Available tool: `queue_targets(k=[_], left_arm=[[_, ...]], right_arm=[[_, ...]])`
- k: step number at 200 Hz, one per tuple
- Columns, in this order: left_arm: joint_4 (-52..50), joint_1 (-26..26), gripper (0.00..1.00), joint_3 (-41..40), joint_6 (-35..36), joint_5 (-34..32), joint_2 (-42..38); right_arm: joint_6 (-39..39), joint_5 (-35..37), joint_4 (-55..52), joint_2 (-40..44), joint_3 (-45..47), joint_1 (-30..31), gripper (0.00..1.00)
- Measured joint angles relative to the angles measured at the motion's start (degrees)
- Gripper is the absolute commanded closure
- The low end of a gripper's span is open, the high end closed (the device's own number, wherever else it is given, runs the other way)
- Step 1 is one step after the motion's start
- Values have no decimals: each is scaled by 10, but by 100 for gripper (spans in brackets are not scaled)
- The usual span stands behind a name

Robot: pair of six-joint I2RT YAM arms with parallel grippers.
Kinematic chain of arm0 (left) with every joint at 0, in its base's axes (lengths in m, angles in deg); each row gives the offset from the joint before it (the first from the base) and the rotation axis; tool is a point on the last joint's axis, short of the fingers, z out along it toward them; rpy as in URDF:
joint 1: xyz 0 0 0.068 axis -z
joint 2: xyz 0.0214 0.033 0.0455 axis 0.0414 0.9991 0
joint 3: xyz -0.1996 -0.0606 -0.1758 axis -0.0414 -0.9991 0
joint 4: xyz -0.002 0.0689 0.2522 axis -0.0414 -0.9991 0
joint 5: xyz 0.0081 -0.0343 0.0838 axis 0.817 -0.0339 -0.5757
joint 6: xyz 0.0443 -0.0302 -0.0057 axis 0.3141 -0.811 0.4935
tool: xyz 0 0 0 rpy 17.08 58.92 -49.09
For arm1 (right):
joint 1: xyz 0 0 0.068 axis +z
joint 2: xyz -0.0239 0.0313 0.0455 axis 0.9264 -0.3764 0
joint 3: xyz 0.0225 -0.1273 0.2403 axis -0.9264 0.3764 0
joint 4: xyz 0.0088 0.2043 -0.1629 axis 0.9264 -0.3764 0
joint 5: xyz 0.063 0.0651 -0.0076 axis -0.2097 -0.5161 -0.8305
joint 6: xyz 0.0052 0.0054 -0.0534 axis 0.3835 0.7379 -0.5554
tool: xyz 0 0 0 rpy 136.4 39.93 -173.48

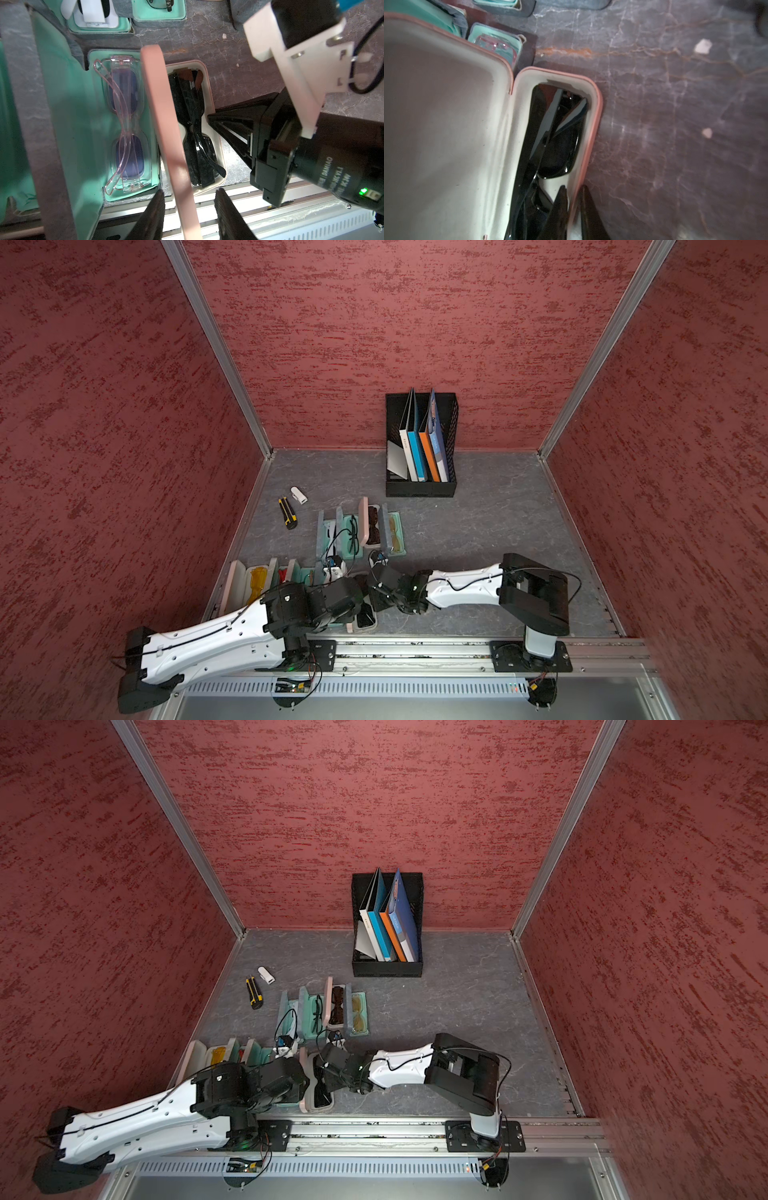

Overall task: Close the glasses case
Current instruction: Move the glasses case to the center of the board.

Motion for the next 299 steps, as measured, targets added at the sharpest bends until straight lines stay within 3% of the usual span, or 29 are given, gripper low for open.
queue_targets(k=[91,205,299], left_arm=[[47,9,58,0,14,0,31],[158,19,58,12,46,5,118],[261,29,57,37,66,26,226]], right_arm=[[60,71,52,35,67,8,94],[112,177,-4,152,187,2,95],[135,216,-74,294,284,-42,95]])
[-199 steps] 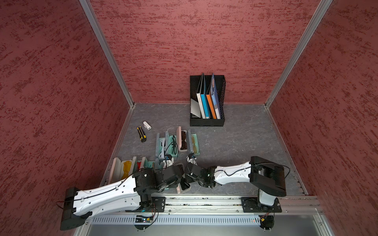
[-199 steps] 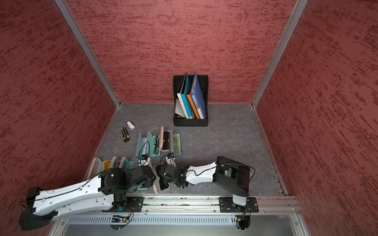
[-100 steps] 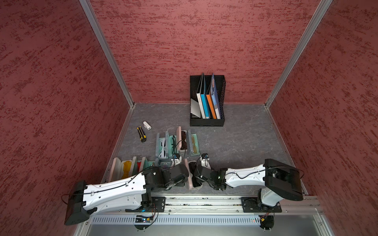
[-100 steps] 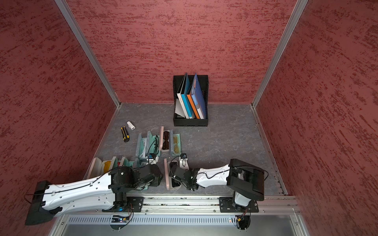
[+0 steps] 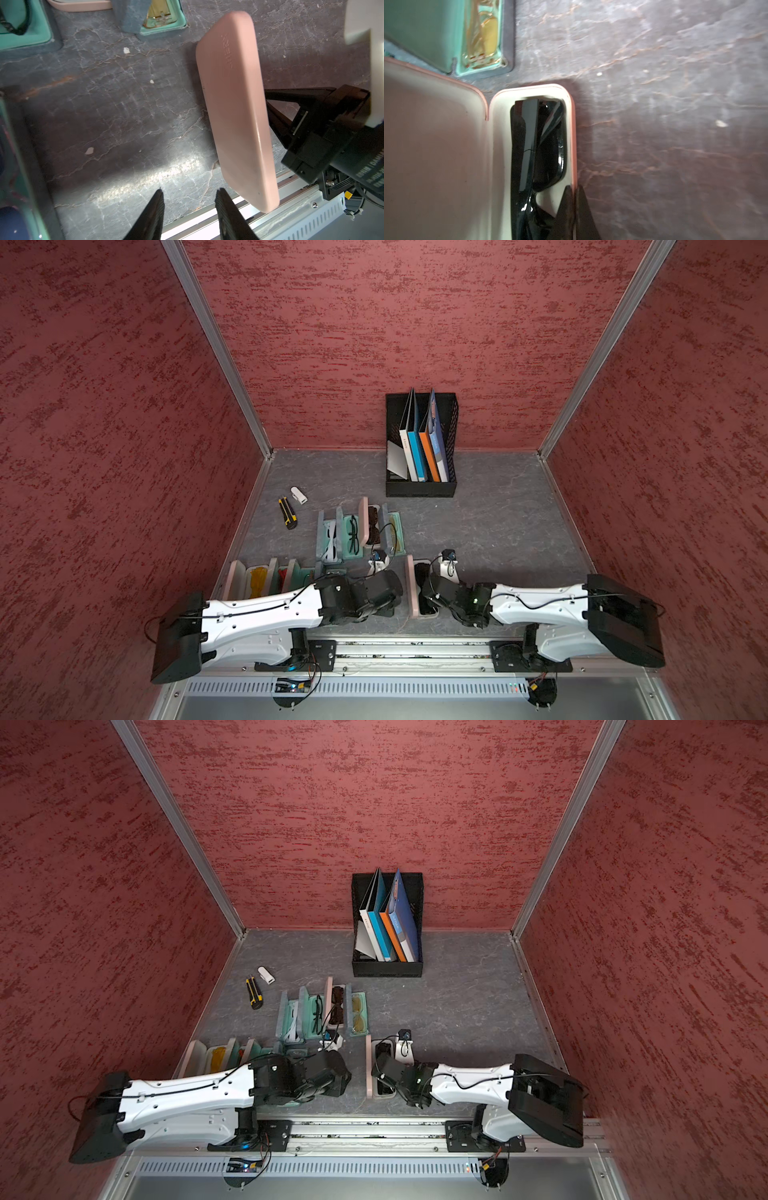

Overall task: Close the glasses case
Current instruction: Move the glasses case to the center of the board.

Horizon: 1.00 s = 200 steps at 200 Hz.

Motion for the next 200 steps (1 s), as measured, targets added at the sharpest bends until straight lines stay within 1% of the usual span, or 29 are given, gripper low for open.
queue_targets(k=[39,90,124,167,181,200], left_arm=[[38,5,57,17,5,7,43],[80,9,57,26,6,12,75],[110,9,57,25,4,18,75],[144,9,56,11,-2,24,71],[149,9,56,-2,-5,24,58],[149,8,56,-21,-11,23,27]], right_arm=[[9,3,-7,33,29,-6,94],[15,5,-13,69,41,-10,84],[15,5,-10,92,55,-11,77],[8,-2,-17,151,69,-13,62],[3,-7,-21,179,71,-13,58],[-8,-20,-31,222,75,-14,56]])
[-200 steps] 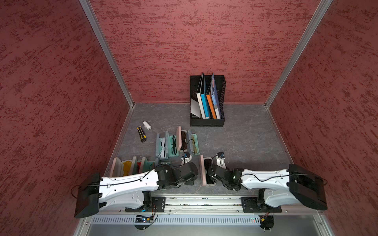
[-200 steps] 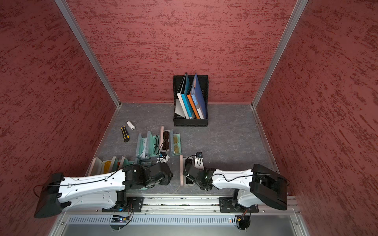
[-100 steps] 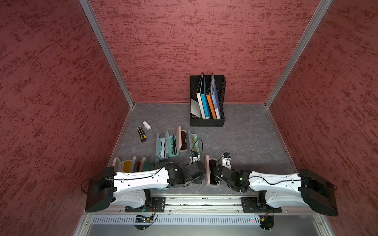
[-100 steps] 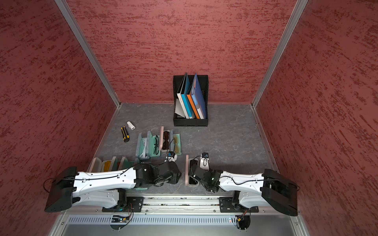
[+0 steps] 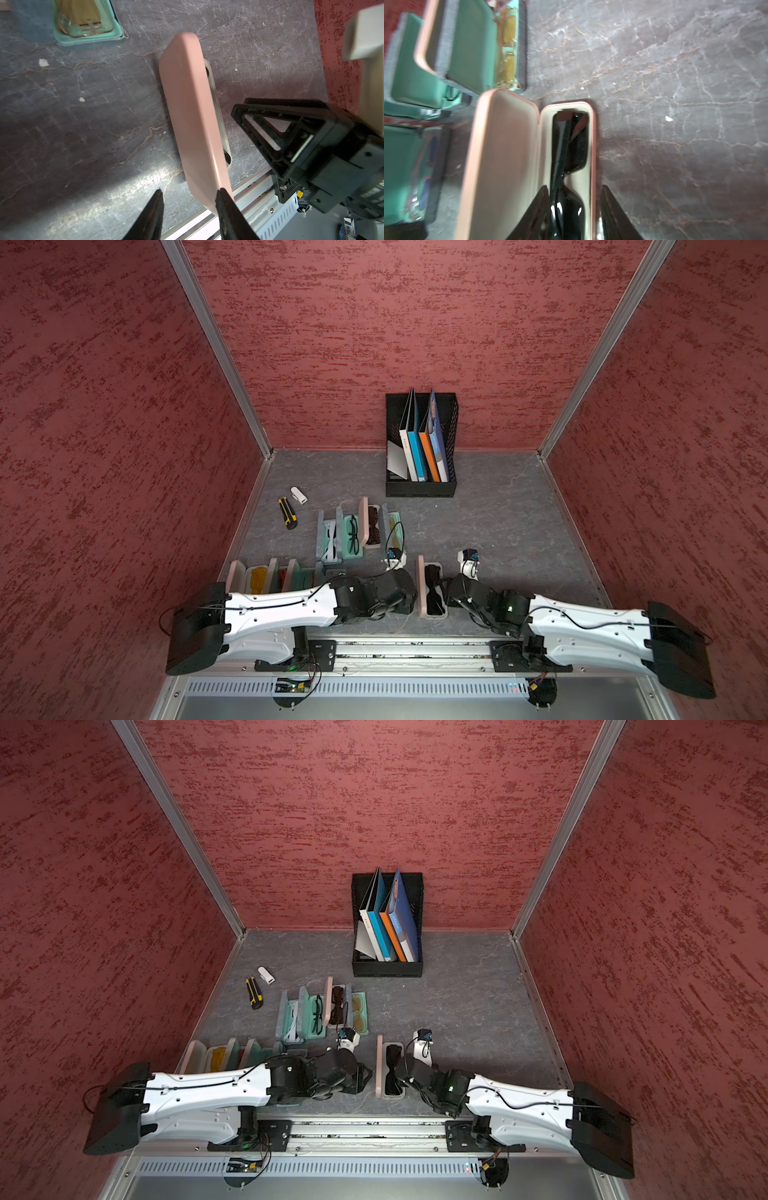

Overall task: Close the glasses case
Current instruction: Move the glasses case to the center of the board, then close the glasses case at the center of the board.

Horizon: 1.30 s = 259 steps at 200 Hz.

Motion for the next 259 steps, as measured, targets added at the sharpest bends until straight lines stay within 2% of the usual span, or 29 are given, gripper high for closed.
queue_targets(k=[29,58,105,162,209,243,259], left_arm=[[3,-1,56,-20,-6,0,-46],[33,-3,56,-32,-6,8,-55],[89,-10,62,-31,-3,31,-13],[101,-21,68,-19,0,43,42],[104,-23,70,-4,4,44,56],[108,-23,80,12,10,45,80],[108,-23,88,16,10,45,94]], right_arm=[[-23,-33,-21,57,0,-11,56],[-48,-78,-39,105,7,-45,58],[-73,-188,-26,155,92,-140,72],[-80,-292,40,138,142,-183,89],[-85,-321,106,65,146,-191,91],[-85,-329,137,46,151,-193,91],[-85,-329,139,47,151,-193,91]])
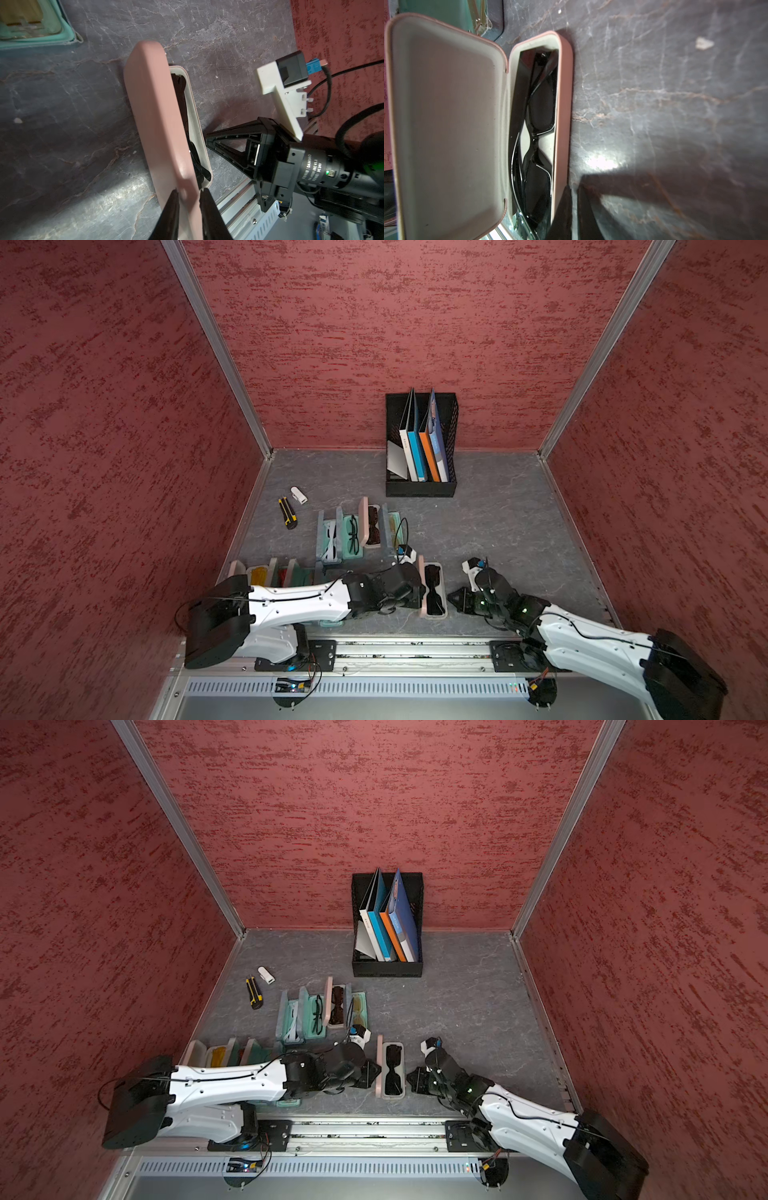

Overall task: Close the glasses case
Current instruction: Close the glasses case at the center of the board.

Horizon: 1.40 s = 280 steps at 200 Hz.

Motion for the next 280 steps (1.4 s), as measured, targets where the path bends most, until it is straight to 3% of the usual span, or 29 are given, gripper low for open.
queue_targets(k=[35,152,199,233,247,262,280], left_arm=[[8,0,92,5,1,0,7],[60,1,93,38,3,22,80],[80,-3,92,45,6,28,139],[83,-10,91,30,7,30,123],[81,-12,86,22,8,29,97],[80,-12,77,10,9,23,51],[66,-10,40,-13,12,6,-35]], right_arm=[[-1,0,-3,13,0,-1,91],[-5,0,9,0,8,-2,94],[-14,11,-55,49,1,-28,84],[-24,30,-152,141,-29,-58,73],[-28,35,-187,170,-47,-62,61],[-37,29,-207,191,-65,-64,40],[-44,13,-214,184,-79,-61,22]])
